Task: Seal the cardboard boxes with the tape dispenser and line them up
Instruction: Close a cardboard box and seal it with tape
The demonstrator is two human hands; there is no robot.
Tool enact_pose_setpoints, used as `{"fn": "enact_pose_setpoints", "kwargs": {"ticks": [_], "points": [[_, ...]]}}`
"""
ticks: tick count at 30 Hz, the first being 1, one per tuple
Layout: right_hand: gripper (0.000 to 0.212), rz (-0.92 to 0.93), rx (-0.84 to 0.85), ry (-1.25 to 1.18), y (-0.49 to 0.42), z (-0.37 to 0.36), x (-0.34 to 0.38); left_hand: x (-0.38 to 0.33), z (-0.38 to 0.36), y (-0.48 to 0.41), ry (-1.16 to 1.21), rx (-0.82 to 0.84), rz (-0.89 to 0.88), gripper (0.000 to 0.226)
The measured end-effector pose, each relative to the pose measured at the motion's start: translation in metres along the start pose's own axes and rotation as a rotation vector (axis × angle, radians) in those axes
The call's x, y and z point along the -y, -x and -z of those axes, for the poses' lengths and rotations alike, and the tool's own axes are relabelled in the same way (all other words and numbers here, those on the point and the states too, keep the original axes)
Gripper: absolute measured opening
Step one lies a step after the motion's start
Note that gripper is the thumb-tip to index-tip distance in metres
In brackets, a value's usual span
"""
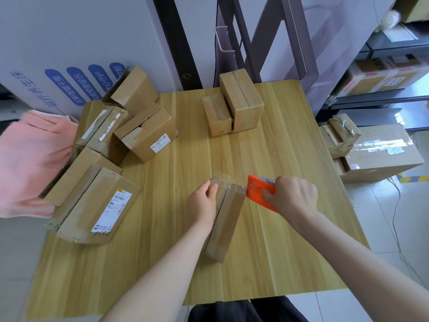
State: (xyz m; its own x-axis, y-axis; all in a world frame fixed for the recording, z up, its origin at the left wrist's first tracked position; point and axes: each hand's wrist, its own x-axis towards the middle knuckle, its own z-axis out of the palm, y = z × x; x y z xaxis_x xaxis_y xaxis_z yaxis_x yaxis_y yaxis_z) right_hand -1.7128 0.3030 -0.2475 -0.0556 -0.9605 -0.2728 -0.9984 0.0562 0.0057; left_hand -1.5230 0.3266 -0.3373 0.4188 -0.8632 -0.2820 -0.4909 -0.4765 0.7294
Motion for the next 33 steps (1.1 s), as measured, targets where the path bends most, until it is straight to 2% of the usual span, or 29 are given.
{"fn": "enact_pose_setpoints", "kwargs": {"ticks": [7,11,15,20,22,24,27,29,31,33], "points": [[0.031,-0.034,-0.013,-0.028,-0.007,0.001,0.002,-0.005,-0.003,0.006,0.109,-0.048,0.088,0.041],[0.031,-0.047,0.074,-0.057,-0.012,-0.021,0.012,-0.005,-0.006,0.006,0.157,-0.063,0.126,0.038],[0.039,-0.181,0.098,-0.187,-0.010,-0.046,-0.002,-0.002,-0.014,0.007,0.299,-0.104,0.217,0.033],[0.052,-0.285,-0.106,-0.437,-0.005,-0.027,-0.016,-0.015,-0.033,0.023,0.610,-0.236,0.489,0.015],[0.053,-0.306,-0.178,-0.665,-0.001,-0.011,-0.013,-0.023,-0.042,0.030,0.739,-0.298,0.595,0.014],[0.054,-0.333,-0.227,-0.944,0.006,0.000,-0.006,-0.028,-0.047,0.035,0.809,-0.332,0.622,0.016],[0.050,-0.430,-0.163,-1.221,0.019,-0.006,0.008,-0.027,-0.042,0.041,0.784,-0.300,0.591,0.018],[0.049,-0.509,-0.116,-1.319,0.026,-0.017,0.015,-0.023,-0.031,0.042,0.663,-0.288,0.488,0.012],[0.048,-0.556,-0.109,-1.388,0.030,-0.023,0.018,-0.016,-0.020,0.039,0.344,-0.286,0.209,0.010],[0.048,-0.567,-0.105,-1.418,0.031,-0.025,0.020,-0.007,-0.011,0.033,-0.014,-0.277,-0.192,0.023]]}}
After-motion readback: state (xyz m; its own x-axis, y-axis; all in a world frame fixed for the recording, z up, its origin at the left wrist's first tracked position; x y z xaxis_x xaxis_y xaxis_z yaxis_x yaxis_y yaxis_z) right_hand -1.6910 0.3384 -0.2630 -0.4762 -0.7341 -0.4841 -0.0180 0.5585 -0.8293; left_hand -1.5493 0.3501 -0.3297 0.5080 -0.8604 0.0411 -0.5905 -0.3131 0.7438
